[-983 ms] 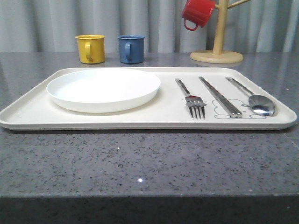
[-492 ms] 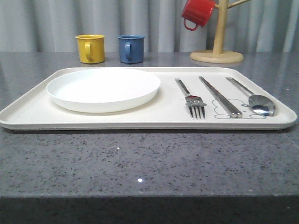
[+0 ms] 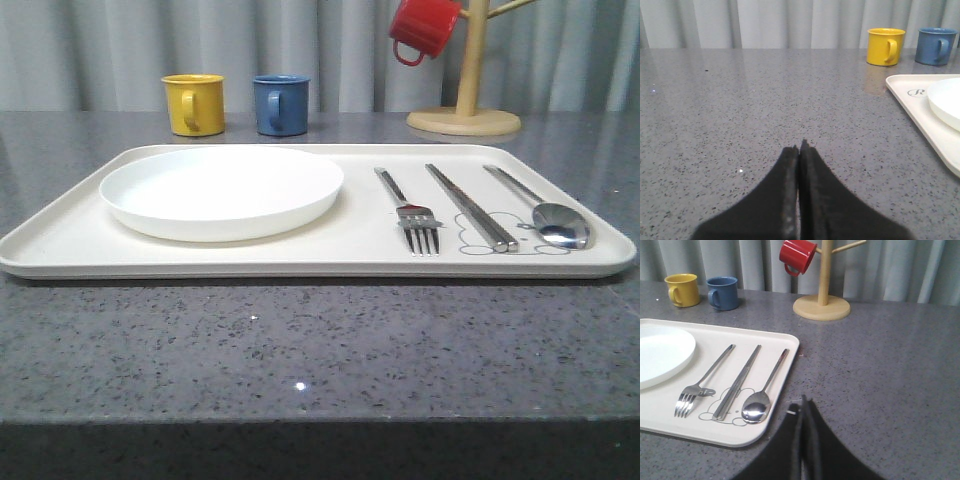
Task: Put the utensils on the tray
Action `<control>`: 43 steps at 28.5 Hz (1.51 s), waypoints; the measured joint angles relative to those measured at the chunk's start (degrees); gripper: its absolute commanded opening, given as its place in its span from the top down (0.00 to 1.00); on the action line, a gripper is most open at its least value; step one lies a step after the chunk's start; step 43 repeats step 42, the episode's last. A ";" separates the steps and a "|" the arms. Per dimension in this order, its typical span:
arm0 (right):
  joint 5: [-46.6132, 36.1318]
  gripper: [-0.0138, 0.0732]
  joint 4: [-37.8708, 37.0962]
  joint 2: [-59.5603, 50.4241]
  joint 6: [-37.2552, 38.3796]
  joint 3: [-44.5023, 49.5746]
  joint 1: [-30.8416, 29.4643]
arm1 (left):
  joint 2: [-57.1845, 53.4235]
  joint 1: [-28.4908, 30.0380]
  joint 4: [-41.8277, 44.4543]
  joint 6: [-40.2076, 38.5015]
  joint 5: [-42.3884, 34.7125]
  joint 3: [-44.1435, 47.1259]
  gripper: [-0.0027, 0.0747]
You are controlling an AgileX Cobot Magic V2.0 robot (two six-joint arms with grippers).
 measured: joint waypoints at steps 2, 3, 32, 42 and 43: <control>-0.69 0.92 -1.60 0.00 0.00 0.34 0.00 | 0.00 0.00 0.00 0.00 0.00 0.00 0.99; -2.38 0.92 -2.20 -0.18 0.00 1.32 0.00 | 0.00 0.00 0.00 0.00 0.00 0.00 0.99; -13.04 0.92 0.50 -6.99 -1.73 25.41 -12.02 | 0.00 0.00 0.00 0.00 0.09 0.00 0.99; -13.04 0.92 0.50 -6.99 -1.77 25.41 -12.02 | 0.00 0.00 0.00 0.00 0.09 0.00 0.99; -13.04 0.92 0.50 -6.99 -1.77 25.41 -12.02 | 0.00 0.00 0.00 0.00 0.09 0.00 0.99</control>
